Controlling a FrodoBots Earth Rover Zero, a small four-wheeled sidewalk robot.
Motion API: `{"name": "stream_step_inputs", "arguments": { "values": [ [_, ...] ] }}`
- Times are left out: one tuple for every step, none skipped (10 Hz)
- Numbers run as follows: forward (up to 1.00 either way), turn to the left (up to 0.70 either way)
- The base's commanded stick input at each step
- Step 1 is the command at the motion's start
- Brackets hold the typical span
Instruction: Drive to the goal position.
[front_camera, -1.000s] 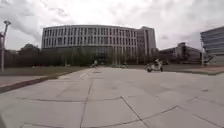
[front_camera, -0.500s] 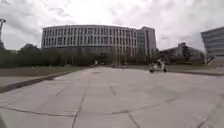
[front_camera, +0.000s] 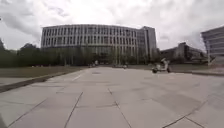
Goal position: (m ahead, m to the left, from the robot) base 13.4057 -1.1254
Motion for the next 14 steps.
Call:
{"name": "stream_step_inputs", "arguments": {
  "values": [
    [1.0,0.0],
    [1.0,0.0],
    [1.0,0.0],
    [1.0,0.0],
    [1.0,0.0],
    [1.0,0.0],
    [1.0,0.0],
    [1.0,0.0],
    [1.0,0.0],
    [1.0,0.0],
    [1.0,0.0],
    [1.0,0.0],
    [1.0,0.0],
    [1.0,0.0]
  ]
}}
